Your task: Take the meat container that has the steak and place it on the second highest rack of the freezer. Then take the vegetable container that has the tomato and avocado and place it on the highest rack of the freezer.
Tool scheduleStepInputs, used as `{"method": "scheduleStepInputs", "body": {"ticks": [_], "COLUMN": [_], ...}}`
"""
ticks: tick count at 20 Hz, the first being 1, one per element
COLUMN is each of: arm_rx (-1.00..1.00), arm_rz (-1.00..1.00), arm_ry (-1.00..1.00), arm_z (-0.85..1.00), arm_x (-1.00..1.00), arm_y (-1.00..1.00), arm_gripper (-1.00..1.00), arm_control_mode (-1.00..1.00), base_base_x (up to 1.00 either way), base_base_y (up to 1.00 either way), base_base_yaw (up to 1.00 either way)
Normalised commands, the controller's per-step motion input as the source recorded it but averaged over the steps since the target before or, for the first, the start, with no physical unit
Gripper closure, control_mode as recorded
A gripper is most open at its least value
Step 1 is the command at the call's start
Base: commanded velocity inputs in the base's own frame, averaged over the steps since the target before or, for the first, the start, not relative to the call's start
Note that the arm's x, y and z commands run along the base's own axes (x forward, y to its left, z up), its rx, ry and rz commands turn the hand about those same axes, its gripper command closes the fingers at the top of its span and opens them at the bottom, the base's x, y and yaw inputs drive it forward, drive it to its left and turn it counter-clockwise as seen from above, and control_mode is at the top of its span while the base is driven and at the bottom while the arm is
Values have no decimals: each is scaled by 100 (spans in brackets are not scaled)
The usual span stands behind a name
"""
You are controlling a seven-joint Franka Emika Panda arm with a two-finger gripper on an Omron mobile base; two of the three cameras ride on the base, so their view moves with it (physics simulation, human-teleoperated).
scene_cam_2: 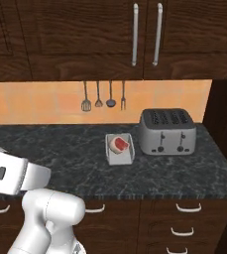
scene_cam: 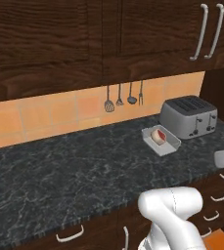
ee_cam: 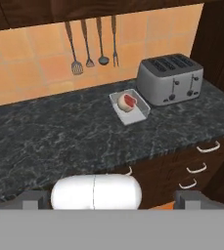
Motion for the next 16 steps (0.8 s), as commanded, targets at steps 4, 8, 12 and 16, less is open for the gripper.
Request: {"method": "scheduleStepInputs", "body": {"ticks": [4, 8, 12, 16], "arm_rx": [6, 19, 17, 25], "arm_rz": [10, -23, -25, 0], "arm_ry": [8, 61, 43, 0], "arm_z": [0, -7, -22, -77], "arm_x": [32, 52, 81, 38], "arm_y": [-26, -70, -77, -100], "arm_gripper": [-100, -100, -100, -100], "arm_control_mode": [-100, -100, -100, -100], "base_base_x": [11, 0, 0, 0], "base_base_y": [-10, 0, 0, 0], "base_base_yaw": [3, 0, 0, 0]}}
